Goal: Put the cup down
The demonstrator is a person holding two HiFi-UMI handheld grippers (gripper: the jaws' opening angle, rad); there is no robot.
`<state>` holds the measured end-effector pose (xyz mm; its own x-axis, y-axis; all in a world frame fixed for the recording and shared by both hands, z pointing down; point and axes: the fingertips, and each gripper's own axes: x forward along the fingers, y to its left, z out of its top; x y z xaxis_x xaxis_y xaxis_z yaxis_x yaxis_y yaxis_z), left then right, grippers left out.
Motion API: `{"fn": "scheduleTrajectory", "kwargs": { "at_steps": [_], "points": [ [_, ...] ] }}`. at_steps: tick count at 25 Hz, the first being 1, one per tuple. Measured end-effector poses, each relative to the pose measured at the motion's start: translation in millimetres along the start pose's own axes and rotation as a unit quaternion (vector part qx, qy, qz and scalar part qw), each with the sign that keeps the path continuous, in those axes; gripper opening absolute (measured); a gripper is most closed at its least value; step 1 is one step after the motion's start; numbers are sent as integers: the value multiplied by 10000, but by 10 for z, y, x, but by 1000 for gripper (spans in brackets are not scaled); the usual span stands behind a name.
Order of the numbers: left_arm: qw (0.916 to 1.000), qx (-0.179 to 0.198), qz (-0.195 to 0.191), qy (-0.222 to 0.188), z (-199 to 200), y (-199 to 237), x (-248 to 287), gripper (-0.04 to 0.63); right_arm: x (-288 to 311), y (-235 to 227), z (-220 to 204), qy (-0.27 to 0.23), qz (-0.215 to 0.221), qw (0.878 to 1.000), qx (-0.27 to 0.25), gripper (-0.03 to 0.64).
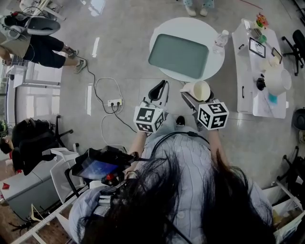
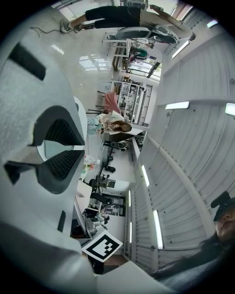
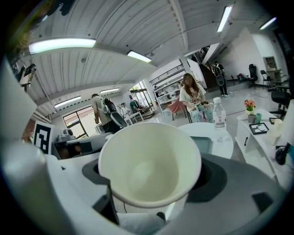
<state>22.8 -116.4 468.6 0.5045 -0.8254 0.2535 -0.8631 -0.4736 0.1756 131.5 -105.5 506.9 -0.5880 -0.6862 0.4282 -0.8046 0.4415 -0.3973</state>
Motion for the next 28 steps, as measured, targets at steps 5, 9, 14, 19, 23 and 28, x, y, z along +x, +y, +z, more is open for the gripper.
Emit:
{"fn": "scheduleTrajectory", "kwargs": {
  "at_steps": [5,9,14,19,23,28],
  "points": [
    [10000,-10,-3,66,8,91,100,43,55,-71,48,-22,-66,9999,87,433],
    [9999,20,-87,87,44,161,273,44,174,-171,106,-6,-142,9998,136,434],
    [9995,56,-297,34,109,304,482,43,397,-269,204,12,-235,9996,179,433],
    [9991,41,-411,118,129,564,774,44,742,-362,381,66,-288,9994,187,433],
    [9990,18,-410,194,185,781,970,43,1009,-427,535,69,-327,9993,181,433],
    [9990,-60,-377,245,230,979,1127,43,1317,-524,685,101,-341,9993,98,434]
  ]
}}
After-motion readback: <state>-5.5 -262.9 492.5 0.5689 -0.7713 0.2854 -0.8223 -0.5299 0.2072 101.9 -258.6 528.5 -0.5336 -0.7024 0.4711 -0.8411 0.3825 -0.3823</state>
